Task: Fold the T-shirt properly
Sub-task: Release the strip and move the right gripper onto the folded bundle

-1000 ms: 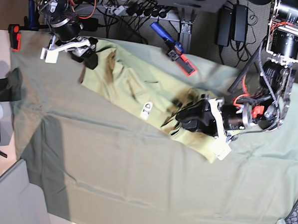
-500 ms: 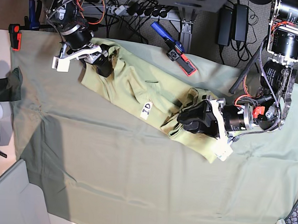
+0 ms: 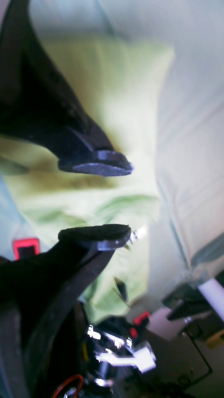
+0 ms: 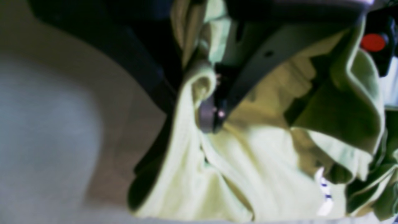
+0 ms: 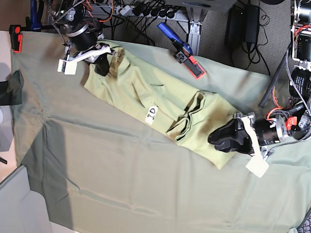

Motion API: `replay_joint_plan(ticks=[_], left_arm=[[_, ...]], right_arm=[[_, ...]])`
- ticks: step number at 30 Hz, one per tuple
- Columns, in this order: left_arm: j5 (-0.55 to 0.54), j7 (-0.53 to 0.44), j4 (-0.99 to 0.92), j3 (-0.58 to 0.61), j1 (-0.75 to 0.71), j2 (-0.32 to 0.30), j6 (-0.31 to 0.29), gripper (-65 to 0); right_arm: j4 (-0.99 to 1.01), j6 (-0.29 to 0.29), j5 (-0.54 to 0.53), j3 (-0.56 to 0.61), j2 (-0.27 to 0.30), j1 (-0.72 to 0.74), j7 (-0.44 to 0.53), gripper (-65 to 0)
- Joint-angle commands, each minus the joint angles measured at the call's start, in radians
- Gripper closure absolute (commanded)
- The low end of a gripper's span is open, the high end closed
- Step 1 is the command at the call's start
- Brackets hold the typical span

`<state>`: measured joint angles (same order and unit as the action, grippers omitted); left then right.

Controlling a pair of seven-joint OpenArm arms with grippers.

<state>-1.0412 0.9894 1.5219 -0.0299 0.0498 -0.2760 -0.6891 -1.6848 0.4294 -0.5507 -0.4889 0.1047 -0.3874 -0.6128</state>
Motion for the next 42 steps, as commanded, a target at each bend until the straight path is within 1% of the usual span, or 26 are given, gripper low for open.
replay_joint_plan(ticks=[1, 5, 10, 11, 13, 14, 16, 18, 19, 21, 23, 26, 28, 33, 34, 37, 39, 42], left_arm=[[-0.026, -0.013, 0.018, -0.005, 0.019, -0.022, -0.009, -28.8], [-0.04, -0.009, 0.018, -0.009, 0.019, -0.086, -0.009, -28.8], [-0.04, -0.008, 0.018, -0.023, 0.017, -0.142, -0.009, -28.8], [-0.04, -0.008, 0.018, -0.023, 0.017, -0.149, -0.009, -28.8], [-0.04, -0.005, 0.018, -0.023, 0.016, -0.156, -0.009, -28.8], [-0.04, -0.003, 0.018, -0.023, 0.016, -0.158, -0.009, -28.8], [-0.039, -0.003, 0.018, -0.023, 0.016, -0.157, -0.009, -28.8], [-0.038, -0.004, 0.018, -0.023, 0.016, -0.157, -0.009, -28.8], [-0.038, -0.004, 0.018, -0.023, 0.016, -0.157, -0.009, -28.8], [-0.039, -0.005, 0.018, -0.023, 0.017, -0.157, -0.009, -28.8], [-0.039, -0.005, 0.018, -0.023, 0.017, -0.157, -0.009, -28.8], [-0.039, -0.005, 0.018, -0.023, 0.017, -0.157, -0.009, -28.8], [-0.039, -0.005, 0.018, -0.023, 0.017, -0.16, -0.009, -28.8], [-0.04, -0.006, 0.018, -0.023, 0.017, -0.185, -0.009, -28.8], [-0.04, -0.005, 0.018, -0.023, 0.017, -0.192, -0.009, -28.8], [-0.04, -0.006, 0.018, -0.023, 0.017, -0.209, -0.009, -28.8], [-0.04, -0.006, 0.018, -0.023, 0.017, -0.22, -0.009, -28.8], [-0.04, -0.013, 0.018, -0.023, 0.017, -0.226, -0.009, -28.8]], right_arm=[[-0.012, -0.003, 0.012, -0.03, 0.02, 0.0, 0.02, 0.0], [-0.012, -0.003, 0.011, -0.118, 0.069, 0.011, 0.021, 0.0], [-0.012, -0.003, -0.004, -0.223, 0.164, 0.016, 0.006, 0.0], [-0.012, -0.003, -0.037, -0.24, 0.184, 0.016, -0.013, 0.0], [-0.013, -0.003, -0.135, -0.27, 0.217, 0.016, -0.057, 0.0], [-0.015, -0.003, -0.177, -0.28, 0.225, 0.019, -0.07, 0.0], [-0.024, -0.003, -0.241, -0.287, 0.223, 0.033, -0.096, 0.0], [-0.044, -0.002, -0.296, -0.285, 0.198, 0.055, -0.121, 0.0], [-0.061, -0.002, -0.311, -0.285, 0.174, 0.069, -0.129, 0.0], [-0.103, 0.002, -0.321, -0.274, 0.113, 0.1, -0.129, 0.0], [-0.15, 0.005, -0.32, -0.25, 0.042, 0.127, -0.129, 0.0], [-0.203, 0.005, -0.293, -0.182, -0.066, 0.154, -0.129, 0.0], [-0.217, 0.006, -0.275, -0.121, -0.127, 0.166, -0.125, 0.0], [-0.219, 0.005, -0.192, 0.011, -0.249, 0.217, -0.091, 0.0], [-0.218, 0.005, -0.186, 0.037, -0.253, 0.227, -0.087, 0.0], [-0.215, 0.005, -0.109, 0.128, -0.254, 0.247, -0.072, 0.0], [-0.215, 0.005, -0.081, 0.185, -0.254, 0.248, -0.066, 0.0], [-0.212, 0.005, -0.019, 0.264, -0.255, 0.248, -0.064, 0.0]])
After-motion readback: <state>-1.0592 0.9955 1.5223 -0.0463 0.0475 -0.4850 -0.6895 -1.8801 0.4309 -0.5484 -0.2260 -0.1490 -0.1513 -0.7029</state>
